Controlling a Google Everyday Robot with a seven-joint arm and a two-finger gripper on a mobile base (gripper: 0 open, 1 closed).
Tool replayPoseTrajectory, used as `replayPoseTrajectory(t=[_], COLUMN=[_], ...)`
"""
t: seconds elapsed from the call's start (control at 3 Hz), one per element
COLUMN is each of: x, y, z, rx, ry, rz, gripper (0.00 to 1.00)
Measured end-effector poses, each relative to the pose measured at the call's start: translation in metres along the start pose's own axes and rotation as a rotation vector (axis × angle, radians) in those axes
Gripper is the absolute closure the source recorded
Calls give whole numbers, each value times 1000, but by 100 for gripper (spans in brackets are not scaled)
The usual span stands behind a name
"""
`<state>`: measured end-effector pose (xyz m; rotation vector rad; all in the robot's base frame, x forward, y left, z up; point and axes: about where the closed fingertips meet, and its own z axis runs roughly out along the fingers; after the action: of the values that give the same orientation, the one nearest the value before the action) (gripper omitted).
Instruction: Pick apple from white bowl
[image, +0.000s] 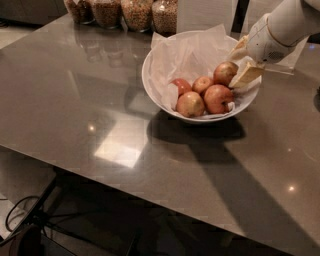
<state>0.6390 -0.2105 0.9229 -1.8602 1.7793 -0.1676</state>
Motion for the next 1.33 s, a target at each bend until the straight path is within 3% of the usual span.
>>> replayPoseTrajectory(t=[0.33,0.67,1.0,1.33], x=[0,0,-7,-24], y=[0,3,-6,-28], z=[0,8,-7,-43], rx=[0,-29,-33,15], ry=[0,-5,44,120], rz=[0,28,57,64], gripper=[100,100,100,100])
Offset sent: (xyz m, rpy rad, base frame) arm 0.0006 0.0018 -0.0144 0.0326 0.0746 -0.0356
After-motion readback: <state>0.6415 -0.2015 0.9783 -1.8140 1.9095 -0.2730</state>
